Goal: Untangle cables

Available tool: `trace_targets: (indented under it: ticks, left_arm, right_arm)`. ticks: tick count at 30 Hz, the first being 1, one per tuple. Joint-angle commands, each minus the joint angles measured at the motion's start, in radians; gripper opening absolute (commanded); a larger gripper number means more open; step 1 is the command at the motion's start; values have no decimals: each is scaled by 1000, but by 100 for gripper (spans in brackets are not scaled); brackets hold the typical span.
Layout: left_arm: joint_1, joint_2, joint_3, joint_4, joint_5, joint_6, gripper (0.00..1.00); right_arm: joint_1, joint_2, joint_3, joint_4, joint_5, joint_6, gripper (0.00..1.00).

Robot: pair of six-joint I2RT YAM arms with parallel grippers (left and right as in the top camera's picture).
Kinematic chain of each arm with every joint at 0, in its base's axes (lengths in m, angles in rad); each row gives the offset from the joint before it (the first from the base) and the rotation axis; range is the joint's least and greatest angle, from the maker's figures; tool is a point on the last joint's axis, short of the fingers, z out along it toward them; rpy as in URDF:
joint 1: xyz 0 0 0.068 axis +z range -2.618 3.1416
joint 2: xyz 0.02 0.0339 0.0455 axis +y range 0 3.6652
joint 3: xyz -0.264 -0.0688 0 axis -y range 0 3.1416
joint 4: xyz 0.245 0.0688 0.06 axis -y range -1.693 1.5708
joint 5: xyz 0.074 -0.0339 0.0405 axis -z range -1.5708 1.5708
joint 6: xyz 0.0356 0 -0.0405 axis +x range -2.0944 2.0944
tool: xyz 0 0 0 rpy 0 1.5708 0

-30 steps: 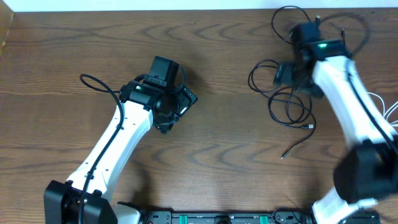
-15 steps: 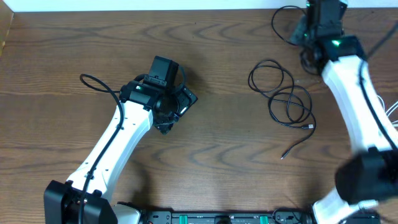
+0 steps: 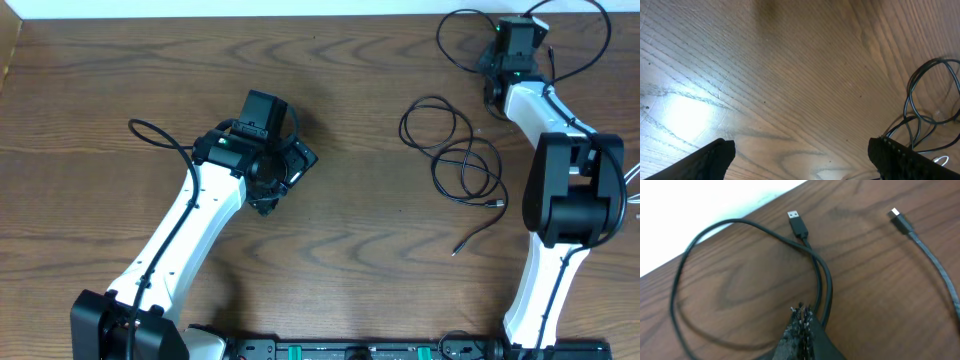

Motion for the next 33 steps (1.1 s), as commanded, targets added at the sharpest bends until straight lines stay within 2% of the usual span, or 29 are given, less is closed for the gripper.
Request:
trace_targets:
  ticks: [1, 19, 25, 33]
  left_arm:
    - [3, 1, -8, -2, -11, 10, 92]
    - [3, 1, -8, -2, -10, 10, 92]
    - [3, 1, -8, -3, -10, 10, 92]
    - [3, 1, -8, 1, -11, 9, 92]
  right_arm:
    - [-18, 53, -4, 48, -42, -16, 1]
    - [-38, 177, -2, 152, -82, -2, 3]
    - [-50, 177, -2, 78, -71, -29, 1]
    - [-117, 116, 4, -121, -79, -71, 1]
